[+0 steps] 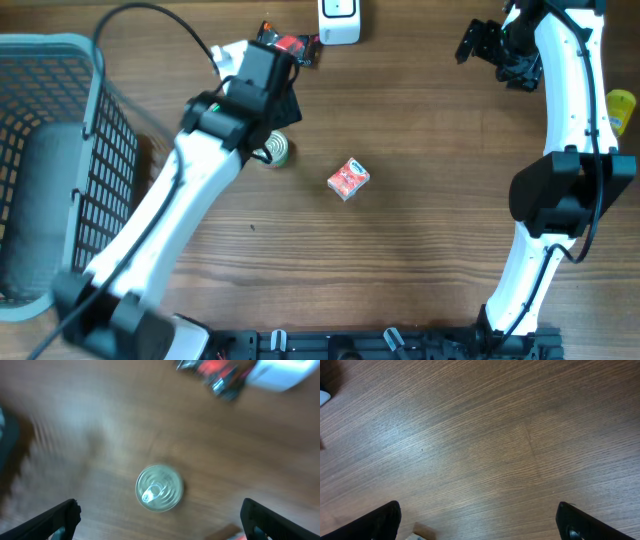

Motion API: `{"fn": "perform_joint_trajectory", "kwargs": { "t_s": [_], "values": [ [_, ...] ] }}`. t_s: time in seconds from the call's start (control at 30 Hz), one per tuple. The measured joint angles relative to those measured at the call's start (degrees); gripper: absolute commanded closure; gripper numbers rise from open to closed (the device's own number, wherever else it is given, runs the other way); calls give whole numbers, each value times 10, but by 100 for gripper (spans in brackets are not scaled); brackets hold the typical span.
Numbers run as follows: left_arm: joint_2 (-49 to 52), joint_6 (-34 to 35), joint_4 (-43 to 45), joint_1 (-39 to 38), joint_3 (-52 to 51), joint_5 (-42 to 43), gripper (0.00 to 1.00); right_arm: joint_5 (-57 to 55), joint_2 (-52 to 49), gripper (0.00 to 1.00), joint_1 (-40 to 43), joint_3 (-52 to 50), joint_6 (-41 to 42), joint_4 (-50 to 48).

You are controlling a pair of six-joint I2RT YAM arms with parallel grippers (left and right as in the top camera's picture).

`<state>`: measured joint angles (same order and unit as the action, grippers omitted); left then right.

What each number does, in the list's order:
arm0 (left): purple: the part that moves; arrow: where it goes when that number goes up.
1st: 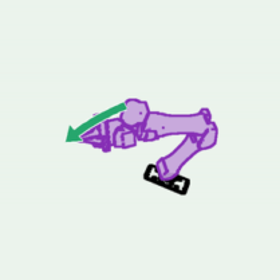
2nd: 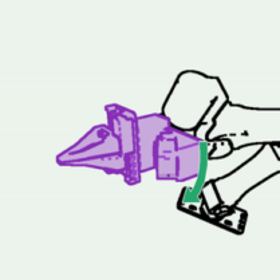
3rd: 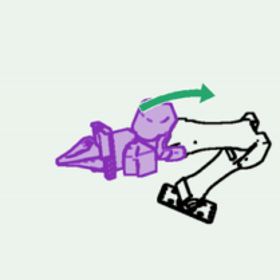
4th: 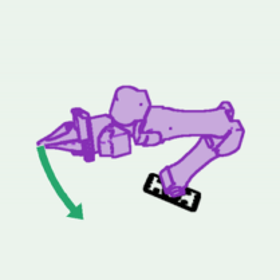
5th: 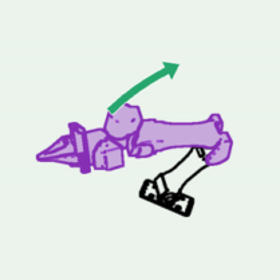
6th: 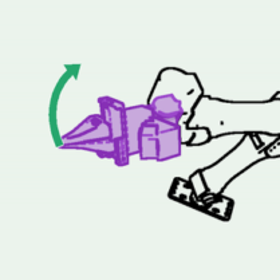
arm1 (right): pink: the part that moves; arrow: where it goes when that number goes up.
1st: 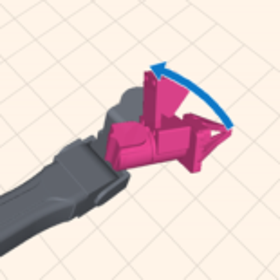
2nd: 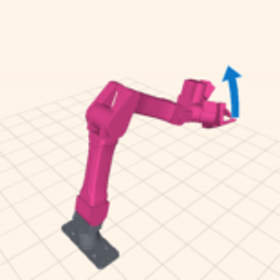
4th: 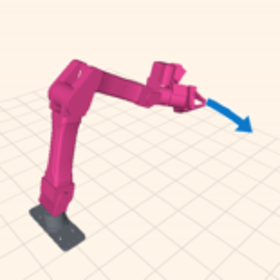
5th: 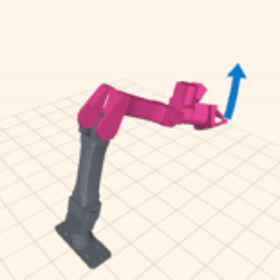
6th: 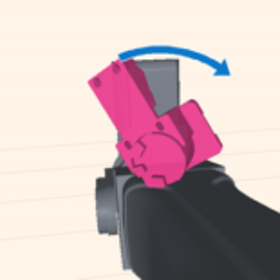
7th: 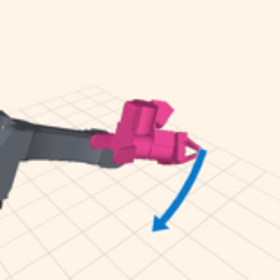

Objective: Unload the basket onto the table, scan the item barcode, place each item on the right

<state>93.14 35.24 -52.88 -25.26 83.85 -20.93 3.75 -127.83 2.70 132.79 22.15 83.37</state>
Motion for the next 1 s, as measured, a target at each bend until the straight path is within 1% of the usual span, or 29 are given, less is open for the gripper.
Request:
{"fn": "perform_joint_trajectory", "kwargs": {
  "t_s": [0.17,0.33,0.5,0.57,0.73,1.0],
  "values": [
    [96,33,-7,1,-1,12,0,0,0,0,0,0,0,0],
    [149,56,-7,2,-1,24,0,0,0,0,0,0,0,0],
    [167,71,-3,13,-1,40,0,0,0,0,0,0,0,0],
    [169,71,12,21,-4,53,0,0,0,0,0,0,0,0],
    [173,53,63,39,-34,82,0,0,0,0,0,0,0,-1],
    [181,23,113,40,-73,106,0,0,0,0,0,0,0,-1]
  ]
}}
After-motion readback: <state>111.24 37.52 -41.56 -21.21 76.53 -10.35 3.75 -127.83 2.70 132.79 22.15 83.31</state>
